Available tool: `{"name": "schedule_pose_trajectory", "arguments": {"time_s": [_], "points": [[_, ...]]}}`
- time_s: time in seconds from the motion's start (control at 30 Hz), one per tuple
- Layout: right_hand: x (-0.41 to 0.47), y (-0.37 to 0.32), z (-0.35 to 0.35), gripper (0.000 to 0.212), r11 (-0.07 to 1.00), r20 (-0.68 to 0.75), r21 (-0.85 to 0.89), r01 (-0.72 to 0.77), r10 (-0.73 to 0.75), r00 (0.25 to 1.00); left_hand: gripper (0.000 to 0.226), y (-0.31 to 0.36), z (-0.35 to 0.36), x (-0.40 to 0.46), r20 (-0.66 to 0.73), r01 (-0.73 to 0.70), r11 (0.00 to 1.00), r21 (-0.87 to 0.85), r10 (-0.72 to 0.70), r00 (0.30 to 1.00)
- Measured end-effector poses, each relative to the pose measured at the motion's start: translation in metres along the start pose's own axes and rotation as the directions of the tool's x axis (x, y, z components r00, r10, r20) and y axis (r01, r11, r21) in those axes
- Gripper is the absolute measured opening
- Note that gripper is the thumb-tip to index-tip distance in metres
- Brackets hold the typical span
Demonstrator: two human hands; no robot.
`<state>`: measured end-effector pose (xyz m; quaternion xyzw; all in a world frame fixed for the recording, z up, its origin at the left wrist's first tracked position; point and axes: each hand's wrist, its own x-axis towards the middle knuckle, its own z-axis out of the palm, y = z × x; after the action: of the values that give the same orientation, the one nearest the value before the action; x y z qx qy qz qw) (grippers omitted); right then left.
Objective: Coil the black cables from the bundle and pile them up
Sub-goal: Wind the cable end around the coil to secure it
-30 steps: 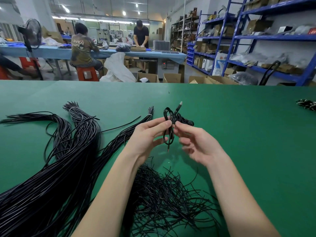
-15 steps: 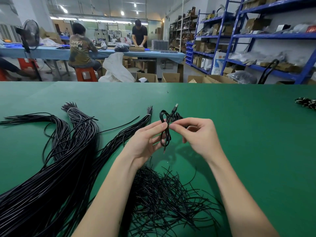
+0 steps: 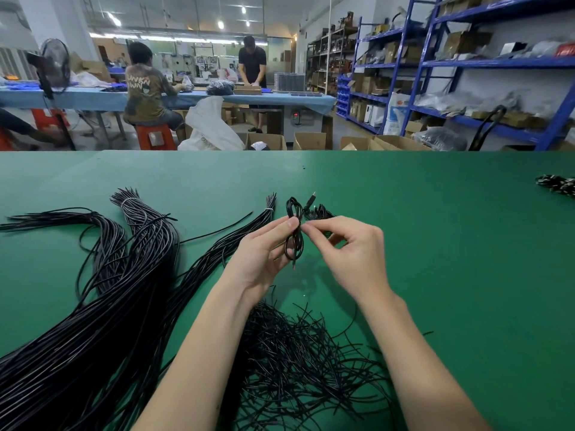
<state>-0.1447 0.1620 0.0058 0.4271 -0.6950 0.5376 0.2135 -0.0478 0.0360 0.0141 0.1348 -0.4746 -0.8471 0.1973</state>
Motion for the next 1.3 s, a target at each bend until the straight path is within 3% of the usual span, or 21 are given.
{"name": "schedule_pose_trajectory", "arguments": {"time_s": [0.07,0.13,0.17,0.2,0.27,0.3,0.33,0.37,0.43,0.5,0.6,0.73,0.87,1.03,1.13,1.3], "points": [[-0.002,-0.001,0.002,0.009,1.0,0.018,-0.013,-0.001,0.001,1.0,0.021,-0.001,0.0,0.0,0.019,-0.005,1.0,0.005,0.005,1.0],[0.0,-0.007,0.006,0.016,0.973,0.08,0.099,-0.206,0.199,0.977,0.017,0.001,-0.002,-0.001,0.039,-0.043,0.998,0.04,0.042,0.998],[0.003,-0.01,0.006,0.019,0.916,0.157,0.18,-0.359,0.334,0.93,0.016,0.002,-0.003,-0.002,0.045,-0.07,0.994,0.081,0.067,0.997],[0.007,-0.013,0.004,0.02,0.798,0.264,0.285,-0.531,0.467,0.844,0.017,0.003,-0.005,-0.002,0.049,-0.099,0.986,0.132,0.093,0.994],[0.013,-0.019,-0.002,0.018,0.346,0.557,0.439,-0.829,0.62,0.553,0.019,0.005,-0.007,-0.003,0.061,-0.151,0.963,0.223,0.141,0.988],[0.014,-0.021,-0.006,0.017,0.155,0.658,0.442,-0.884,0.614,0.436,0.019,0.006,-0.007,-0.003,0.067,-0.164,0.955,0.247,0.152,0.986],[0.014,-0.023,-0.008,0.016,0.092,0.7,0.43,-0.898,0.595,0.396,0.019,0.006,-0.007,-0.003,0.068,-0.163,0.954,0.253,0.151,0.986],[0.015,-0.023,-0.009,0.016,0.155,0.694,0.415,-0.897,0.584,0.422,0.019,0.007,-0.007,-0.004,0.063,-0.149,0.959,0.241,0.138,0.988],[0.014,-0.023,-0.011,0.015,0.485,0.588,0.345,-0.804,0.556,0.588,0.023,0.007,-0.007,-0.003,0.034,-0.097,0.98,0.176,0.093,0.995],[0.015,-0.023,-0.015,0.01,0.767,0.451,0.205,-0.608,0.477,0.754,0.027,0.006,-0.009,-0.002,-0.01,-0.046,0.994,0.102,0.047,0.999],[0.014,-0.016,-0.018,0.009,0.945,0.337,0.063,-0.321,0.283,0.898,0.025,0.007,-0.009,-0.001,-0.044,0.043,0.998,0.045,-0.041,0.998],[0.011,-0.011,-0.021,0.011,0.996,0.28,0.01,-0.085,0.079,0.957,0.012,0.009,-0.007,-0.002,-0.021,0.143,0.99,0.002,-0.143,0.989],[0.01,-0.007,-0.02,0.013,0.994,0.248,0.107,-0.032,0.004,0.969,0.006,0.007,-0.005,-0.005,0.006,0.218,0.975,-0.047,-0.218,0.976],[0.007,-0.007,-0.012,0.01,0.973,0.17,0.208,-0.103,0.068,0.983,0.011,0.005,-0.007,-0.003,0.035,0.187,0.981,-0.046,-0.185,0.982],[0.002,-0.003,-0.009,0.009,0.919,0.218,0.31,-0.243,0.18,0.959,0.016,0.003,-0.01,0.0,0.044,0.139,0.99,-0.004,-0.138,0.989],[-0.005,0.002,-0.006,0.009,0.877,0.279,0.362,-0.315,0.221,0.935,0.025,-0.003,-0.011,0.005,-0.02,0.103,0.995,0.004,-0.103,0.994]]}}
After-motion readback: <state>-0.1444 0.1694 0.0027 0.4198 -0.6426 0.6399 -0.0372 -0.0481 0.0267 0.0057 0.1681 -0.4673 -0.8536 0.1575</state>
